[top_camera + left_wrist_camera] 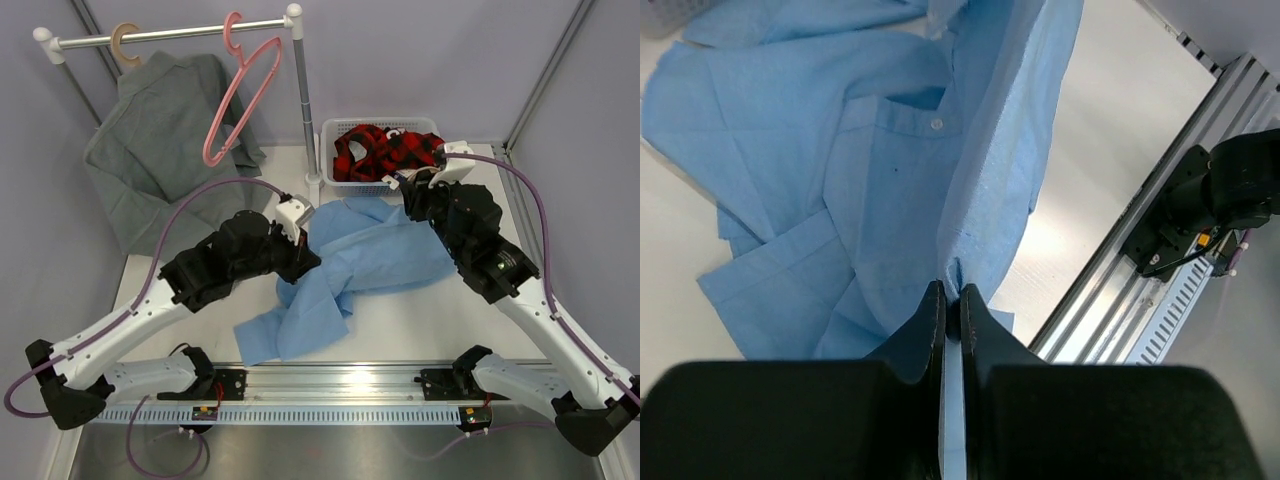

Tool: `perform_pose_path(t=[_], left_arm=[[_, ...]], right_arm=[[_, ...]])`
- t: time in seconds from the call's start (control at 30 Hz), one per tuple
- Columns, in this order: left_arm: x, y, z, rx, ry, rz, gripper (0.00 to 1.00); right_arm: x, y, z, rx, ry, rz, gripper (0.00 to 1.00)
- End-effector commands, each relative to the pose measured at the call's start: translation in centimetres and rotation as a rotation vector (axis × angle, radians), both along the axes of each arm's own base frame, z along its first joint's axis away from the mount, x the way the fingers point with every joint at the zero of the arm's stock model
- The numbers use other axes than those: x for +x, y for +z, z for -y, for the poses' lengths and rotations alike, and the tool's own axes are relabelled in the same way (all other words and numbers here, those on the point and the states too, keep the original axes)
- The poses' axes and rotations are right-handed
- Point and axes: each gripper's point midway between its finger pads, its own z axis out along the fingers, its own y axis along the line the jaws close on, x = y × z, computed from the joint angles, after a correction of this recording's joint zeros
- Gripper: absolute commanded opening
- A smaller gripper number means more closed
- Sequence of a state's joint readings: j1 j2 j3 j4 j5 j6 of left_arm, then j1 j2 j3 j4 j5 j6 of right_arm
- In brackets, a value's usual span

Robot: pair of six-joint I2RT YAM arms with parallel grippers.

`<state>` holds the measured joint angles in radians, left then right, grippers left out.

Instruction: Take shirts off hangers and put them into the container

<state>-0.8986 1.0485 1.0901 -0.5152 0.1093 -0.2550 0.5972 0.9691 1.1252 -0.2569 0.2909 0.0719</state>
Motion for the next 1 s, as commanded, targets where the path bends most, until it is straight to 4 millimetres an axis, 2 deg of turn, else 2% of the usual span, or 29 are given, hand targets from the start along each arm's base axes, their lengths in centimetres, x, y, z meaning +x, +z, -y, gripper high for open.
perform_pose_path(t=[0.0,0.03,0.17,0.33,0.43,0.57,0.77,0.87,0.97], left_arm=[[-0.4,6.0,-2.6,-0.064,0.049,0.128,0.0],[-0.8,7.7,-3.4,-0.091,0.06,0.162,0.0],[-1.3,9.9,-6.2,-0.11,0.121,0.23,0.0],[-1.9,9.5,-7.9,-0.116,0.153,0.246,0.0],[-1.9,8.0,-8.1,-0.097,0.16,0.225,0.0],[-2.1,5.9,-7.0,-0.076,0.132,0.161,0.0],[-3.4,2.5,-5.1,-0.052,0.039,0.048,0.0],[-3.9,-0.3,-4.9,-0.036,0.03,-0.011,0.0],[-4.3,-3.0,-5.3,-0.033,0.057,-0.058,0.0]], right_arm=[[1.5,0.4,3.4,-0.061,-0.199,0.038,0.0],[1.7,0.1,3.6,-0.066,-0.213,0.031,0.0],[2.1,-0.6,4.4,-0.09,-0.268,0.01,0.0],[2.2,-0.9,5.2,-0.104,-0.306,-0.001,0.0],[2.1,-0.6,5.1,-0.09,-0.296,0.009,0.0],[1.7,0.8,4.4,-0.049,-0.24,0.057,0.0],[1.9,1.8,5.6,-0.048,-0.315,0.073,0.0],[1.9,3.3,6.4,-0.017,-0.364,0.095,0.0],[1.5,5.9,7.6,0.007,-0.421,0.135,0.0]])
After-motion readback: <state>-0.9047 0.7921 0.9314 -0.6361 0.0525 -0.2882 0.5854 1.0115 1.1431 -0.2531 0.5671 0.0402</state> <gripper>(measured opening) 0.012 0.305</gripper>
